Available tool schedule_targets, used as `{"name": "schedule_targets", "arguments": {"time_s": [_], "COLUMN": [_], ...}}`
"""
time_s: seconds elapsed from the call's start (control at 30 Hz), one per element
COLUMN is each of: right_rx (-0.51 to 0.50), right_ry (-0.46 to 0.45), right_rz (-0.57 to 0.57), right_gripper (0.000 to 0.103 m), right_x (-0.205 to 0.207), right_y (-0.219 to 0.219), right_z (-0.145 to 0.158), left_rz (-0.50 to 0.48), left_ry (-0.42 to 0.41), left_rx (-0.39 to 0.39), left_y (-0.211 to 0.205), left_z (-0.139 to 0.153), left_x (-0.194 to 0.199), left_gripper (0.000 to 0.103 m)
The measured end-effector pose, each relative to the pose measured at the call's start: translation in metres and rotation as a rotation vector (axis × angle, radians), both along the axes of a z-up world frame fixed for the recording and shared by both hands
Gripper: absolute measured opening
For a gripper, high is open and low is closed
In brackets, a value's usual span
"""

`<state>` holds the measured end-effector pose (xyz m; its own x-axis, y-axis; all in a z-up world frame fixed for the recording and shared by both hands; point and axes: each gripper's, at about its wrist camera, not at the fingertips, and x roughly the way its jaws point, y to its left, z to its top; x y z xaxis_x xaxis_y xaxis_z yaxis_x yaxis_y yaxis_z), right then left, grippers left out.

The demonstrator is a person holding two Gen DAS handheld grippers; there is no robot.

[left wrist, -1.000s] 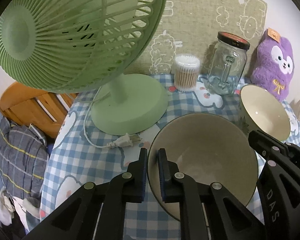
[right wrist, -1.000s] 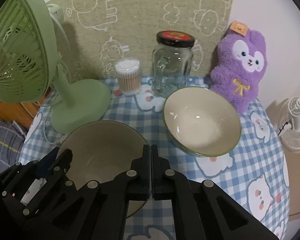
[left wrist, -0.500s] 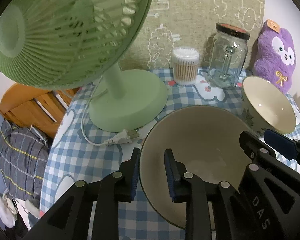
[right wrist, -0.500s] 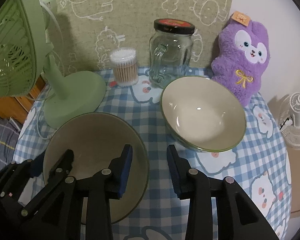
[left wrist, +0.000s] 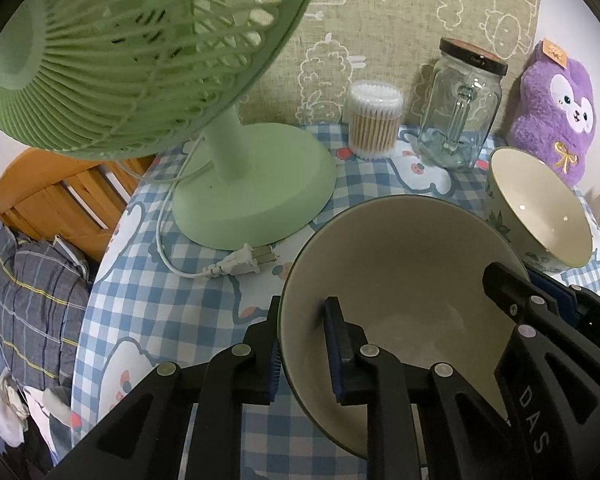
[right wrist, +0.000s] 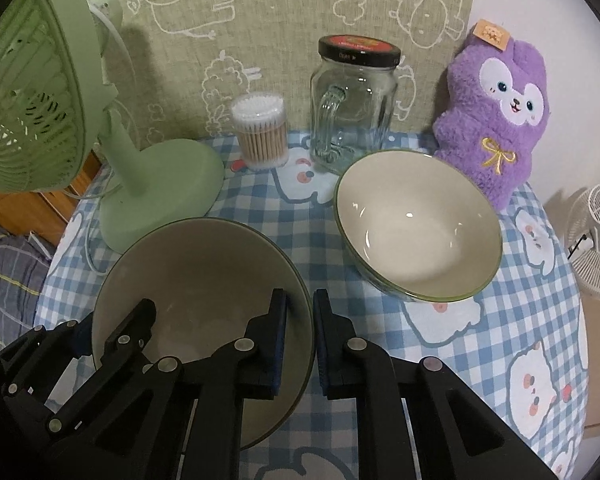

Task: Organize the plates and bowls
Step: 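Lift the wide cream bowl off the cloth with both grippers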

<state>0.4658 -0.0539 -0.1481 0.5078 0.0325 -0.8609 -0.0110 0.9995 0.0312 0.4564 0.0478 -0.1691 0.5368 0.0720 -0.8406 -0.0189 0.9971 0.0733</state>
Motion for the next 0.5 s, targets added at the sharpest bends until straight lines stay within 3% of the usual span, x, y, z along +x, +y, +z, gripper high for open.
{"name": "schedule_targets", "arguments": {"time_s": [0.5], "right_rx": [0.001], "right_ry": [-0.046], "right_rz": [-0.003], "right_gripper": [0.016], "right_x": [-0.038], "right_y": [-0.014], "right_z": [0.054], "left_rz": [0.023], "left_ry": [-0.043], "left_rx": [-0.022], "left_y": [-0.010], "left_z": [0.048], "left_x": [-0.037], "left_gripper": [0.017]}}
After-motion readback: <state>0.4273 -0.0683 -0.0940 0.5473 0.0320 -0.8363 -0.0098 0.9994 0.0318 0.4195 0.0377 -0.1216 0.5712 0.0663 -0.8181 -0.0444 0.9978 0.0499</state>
